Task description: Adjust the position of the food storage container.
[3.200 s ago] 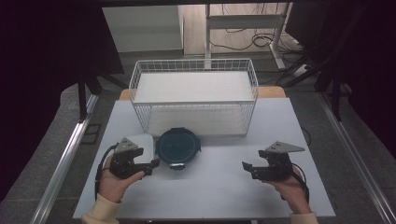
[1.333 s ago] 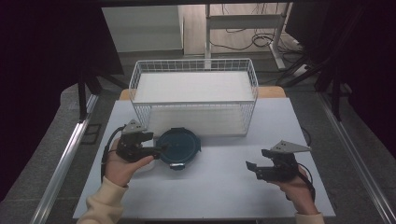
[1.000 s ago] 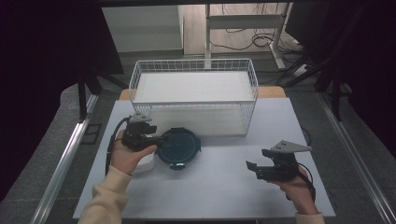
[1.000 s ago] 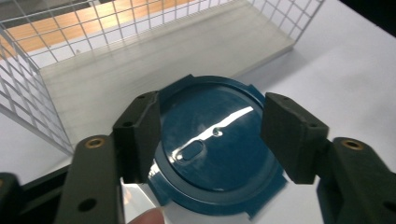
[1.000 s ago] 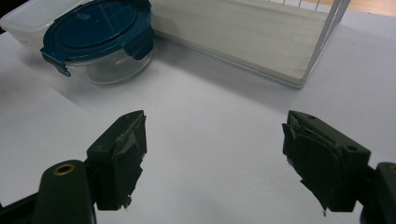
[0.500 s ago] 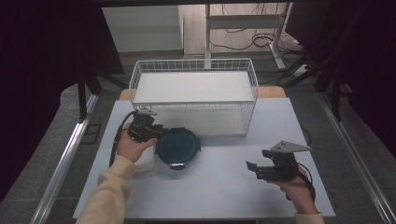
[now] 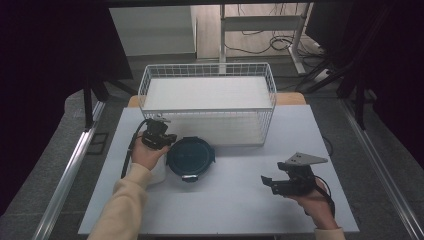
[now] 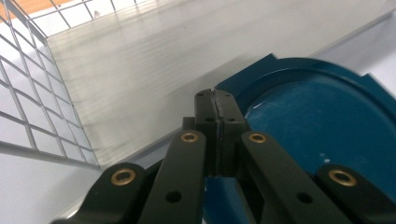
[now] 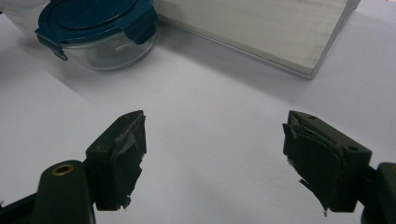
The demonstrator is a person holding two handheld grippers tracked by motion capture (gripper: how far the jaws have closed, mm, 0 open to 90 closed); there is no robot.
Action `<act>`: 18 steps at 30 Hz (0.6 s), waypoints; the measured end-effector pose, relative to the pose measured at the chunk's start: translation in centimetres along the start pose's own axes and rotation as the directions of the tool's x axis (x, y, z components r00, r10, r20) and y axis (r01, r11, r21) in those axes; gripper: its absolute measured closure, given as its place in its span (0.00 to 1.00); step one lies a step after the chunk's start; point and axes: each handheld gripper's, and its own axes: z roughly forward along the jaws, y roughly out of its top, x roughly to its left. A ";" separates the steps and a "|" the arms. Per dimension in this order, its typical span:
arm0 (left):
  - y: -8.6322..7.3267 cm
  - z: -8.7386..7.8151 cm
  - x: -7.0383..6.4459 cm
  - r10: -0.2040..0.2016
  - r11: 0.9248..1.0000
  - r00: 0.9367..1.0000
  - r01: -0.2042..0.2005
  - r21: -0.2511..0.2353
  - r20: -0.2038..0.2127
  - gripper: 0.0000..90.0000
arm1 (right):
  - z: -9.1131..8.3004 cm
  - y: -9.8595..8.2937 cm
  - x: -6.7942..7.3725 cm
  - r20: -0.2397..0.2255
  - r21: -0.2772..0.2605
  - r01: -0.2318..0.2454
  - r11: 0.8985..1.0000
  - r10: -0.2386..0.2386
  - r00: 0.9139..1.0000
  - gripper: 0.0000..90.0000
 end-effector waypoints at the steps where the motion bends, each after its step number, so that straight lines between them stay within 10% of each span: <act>1: 0.0 0.0 0.0 0.000 1.000 1.000 0.000 0.000 0.000 1.00 | 0.0 0.0 0.0 0.000 0.000 0.000 1.000 0.000 1.000 0.23; 18: -0.3 1.8 0.7 0.017 0.999 0.999 -0.015 0.050 -0.033 1.00 | 0.0 -0.1 -0.1 0.004 -0.003 0.006 1.000 -0.006 1.000 0.23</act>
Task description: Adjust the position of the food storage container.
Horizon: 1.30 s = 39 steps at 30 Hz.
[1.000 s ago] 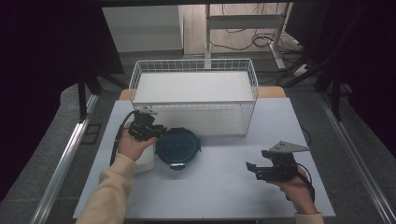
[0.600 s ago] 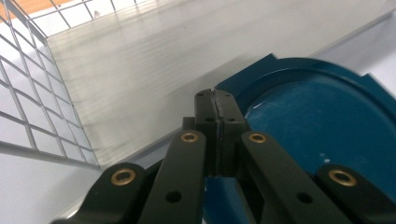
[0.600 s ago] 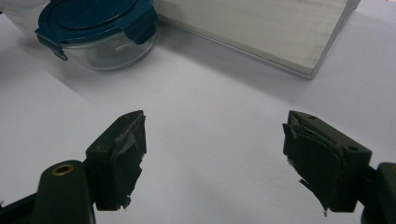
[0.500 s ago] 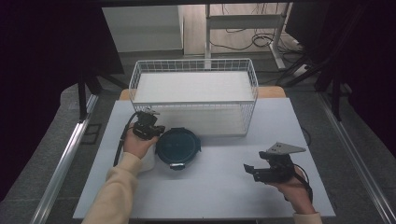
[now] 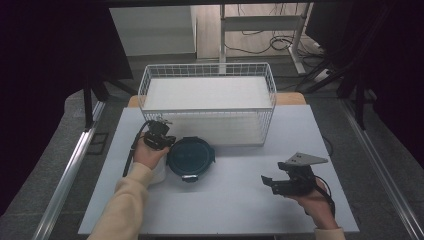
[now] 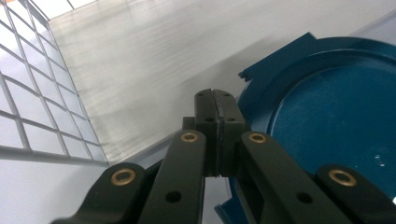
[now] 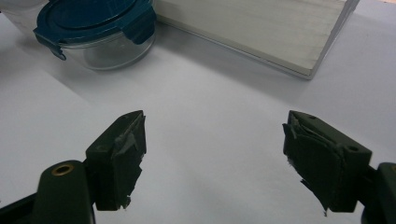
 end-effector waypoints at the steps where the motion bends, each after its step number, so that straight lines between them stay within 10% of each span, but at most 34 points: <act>1: 0.0 0.1 -0.1 -0.007 1.000 1.000 0.007 0.001 -0.003 1.00 | 0.0 0.0 0.0 0.000 -0.002 -0.002 1.000 0.002 1.000 0.23; 17: -0.1 0.5 -0.3 0.017 0.999 1.000 -0.017 0.030 0.008 1.00 | 0.3 0.1 0.1 0.000 0.007 0.000 1.000 0.000 1.000 0.23; 39: 0.3 0.8 -4.3 0.078 0.995 0.994 -0.082 0.050 0.081 1.00 | 0.5 0.1 0.2 -0.004 0.012 0.009 1.000 -0.009 1.000 0.23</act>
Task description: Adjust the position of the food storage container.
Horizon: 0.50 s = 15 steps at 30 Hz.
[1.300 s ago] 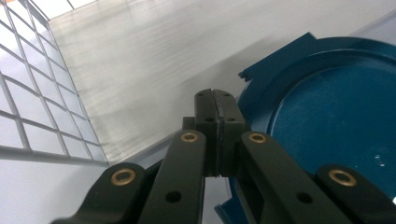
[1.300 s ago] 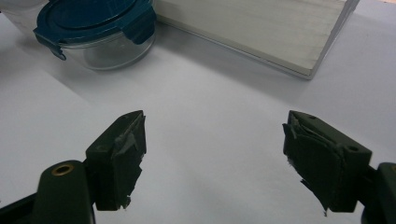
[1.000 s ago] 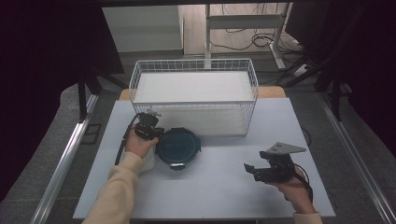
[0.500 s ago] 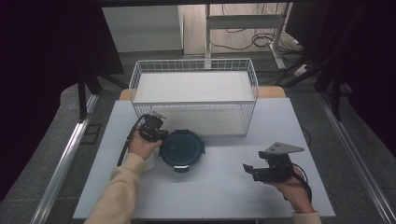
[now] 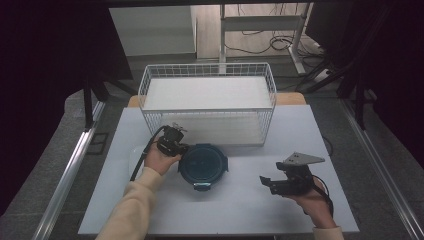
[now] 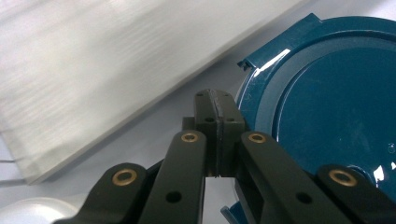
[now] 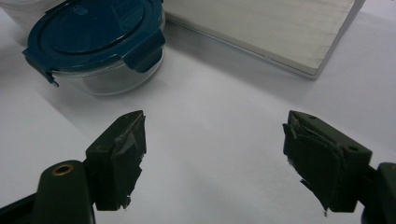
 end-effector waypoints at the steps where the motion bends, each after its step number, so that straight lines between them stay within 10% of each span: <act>1: 0.0 0.1 -0.4 0.008 1.000 1.000 -0.008 -0.004 0.006 1.00 | 0.0 0.0 0.0 0.000 0.000 -0.001 1.000 0.001 1.000 0.23; 15: 0.0 0.0 -2.3 0.041 0.999 0.998 -0.041 0.009 0.041 1.00 | -0.2 0.1 -0.1 0.001 -0.003 -0.004 1.000 0.004 1.000 0.23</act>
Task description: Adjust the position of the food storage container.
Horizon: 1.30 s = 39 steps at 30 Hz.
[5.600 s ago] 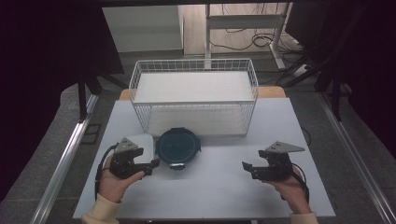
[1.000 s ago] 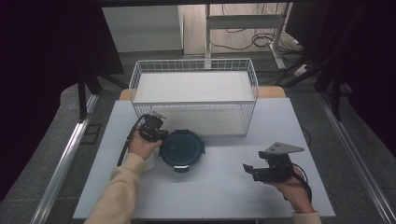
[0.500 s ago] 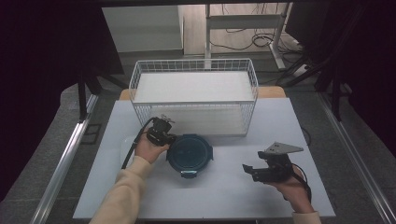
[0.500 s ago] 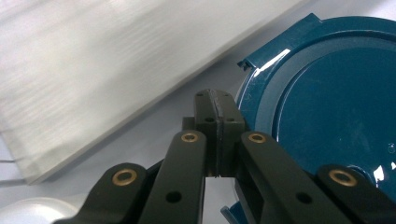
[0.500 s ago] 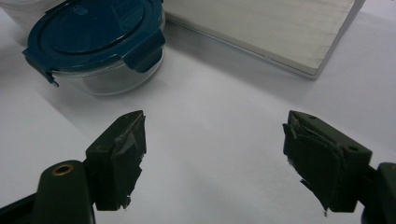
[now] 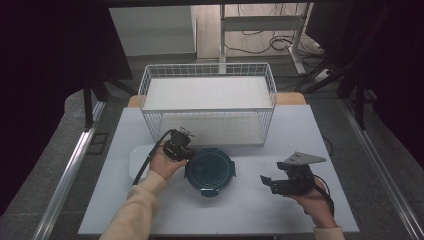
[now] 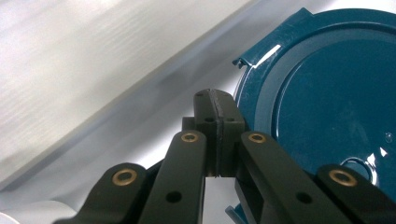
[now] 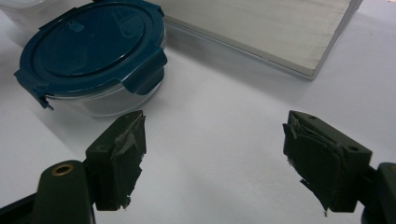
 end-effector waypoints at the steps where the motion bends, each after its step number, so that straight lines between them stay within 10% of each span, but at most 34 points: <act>1: 0.0 0.0 0.0 0.000 1.000 1.000 0.000 0.000 0.000 1.00 | 0.0 0.0 0.0 0.000 0.000 0.000 1.000 0.000 1.000 0.23; 39: 0.7 0.8 -4.9 0.106 0.994 0.991 -0.107 0.009 0.079 1.00 | 0.3 0.0 0.0 -0.014 0.013 -0.008 1.000 0.008 1.000 0.23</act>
